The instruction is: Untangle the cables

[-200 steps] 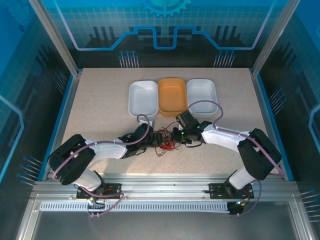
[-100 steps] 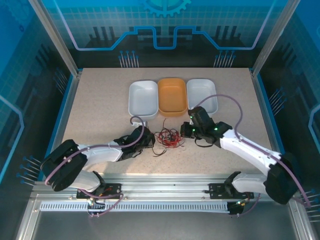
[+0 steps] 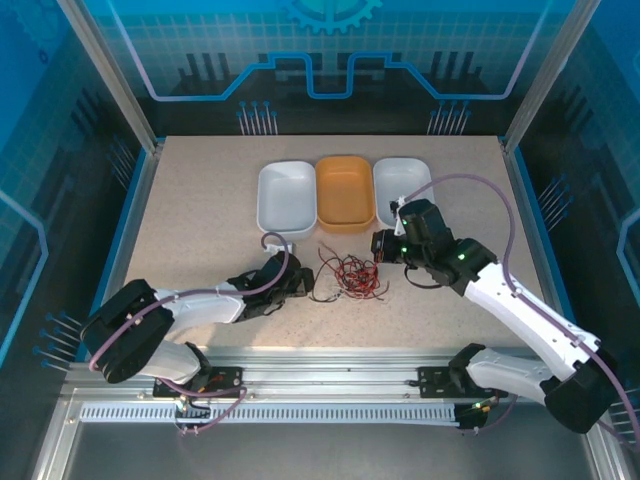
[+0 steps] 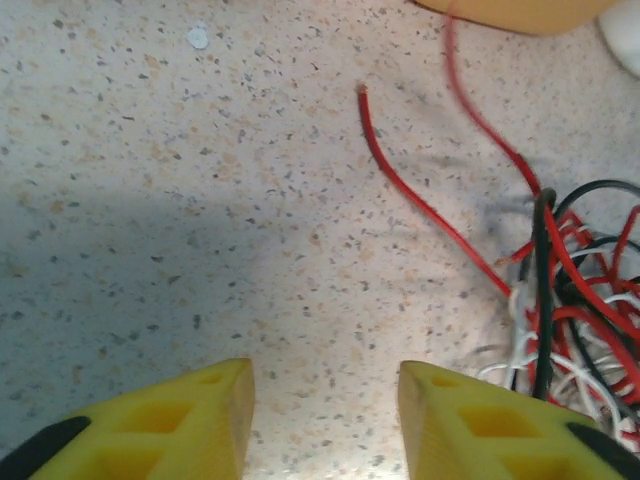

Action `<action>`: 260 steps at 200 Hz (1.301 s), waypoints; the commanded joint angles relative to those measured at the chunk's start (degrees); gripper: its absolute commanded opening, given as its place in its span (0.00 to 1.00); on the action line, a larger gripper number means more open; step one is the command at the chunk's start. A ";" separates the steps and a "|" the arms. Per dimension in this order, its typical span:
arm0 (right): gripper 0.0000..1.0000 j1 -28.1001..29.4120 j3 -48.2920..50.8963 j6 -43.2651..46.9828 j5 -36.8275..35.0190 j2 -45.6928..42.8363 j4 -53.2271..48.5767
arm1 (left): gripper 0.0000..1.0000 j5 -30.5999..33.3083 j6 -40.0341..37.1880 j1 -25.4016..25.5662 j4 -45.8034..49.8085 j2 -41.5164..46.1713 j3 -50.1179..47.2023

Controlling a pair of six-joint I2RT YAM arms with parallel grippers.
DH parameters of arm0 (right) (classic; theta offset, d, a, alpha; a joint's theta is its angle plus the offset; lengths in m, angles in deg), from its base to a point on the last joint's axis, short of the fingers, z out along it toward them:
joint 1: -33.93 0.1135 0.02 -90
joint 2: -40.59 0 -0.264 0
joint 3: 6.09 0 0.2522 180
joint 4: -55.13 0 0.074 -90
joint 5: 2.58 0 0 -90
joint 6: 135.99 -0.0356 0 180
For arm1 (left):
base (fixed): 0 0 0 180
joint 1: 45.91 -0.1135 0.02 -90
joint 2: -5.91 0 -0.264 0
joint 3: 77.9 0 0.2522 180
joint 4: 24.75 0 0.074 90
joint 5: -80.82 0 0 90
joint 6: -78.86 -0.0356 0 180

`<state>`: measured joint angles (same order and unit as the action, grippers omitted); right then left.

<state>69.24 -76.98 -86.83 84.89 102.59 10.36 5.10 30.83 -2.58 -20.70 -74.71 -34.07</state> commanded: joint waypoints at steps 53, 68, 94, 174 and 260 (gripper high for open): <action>0.00 2.60 -16.73 8.68 0.26 2.69 -7.18 | 0.99 -3.23 -3.77 -0.08 4.46 3.78 5.44; 0.00 2.64 -20.98 10.29 -1.42 3.96 -10.01 | 0.99 -3.00 -3.90 -0.09 4.91 4.87 5.37; 0.00 2.57 -29.62 13.60 -6.62 6.71 -16.09 | 0.99 -1.23 -4.01 -0.06 6.64 7.08 5.02; 0.00 -1.27 -47.55 21.76 -17.96 14.73 -21.27 | 0.99 4.53 -3.04 -0.04 8.05 15.40 0.64; 0.00 -14.56 -45.72 21.87 -15.31 24.06 -10.28 | 0.99 5.85 -2.60 -0.17 8.66 20.39 -1.99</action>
<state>57.96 -123.29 -65.83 69.42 124.44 -4.85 9.25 27.90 -2.58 -13.55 -56.24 -35.08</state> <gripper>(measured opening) 0.040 0.991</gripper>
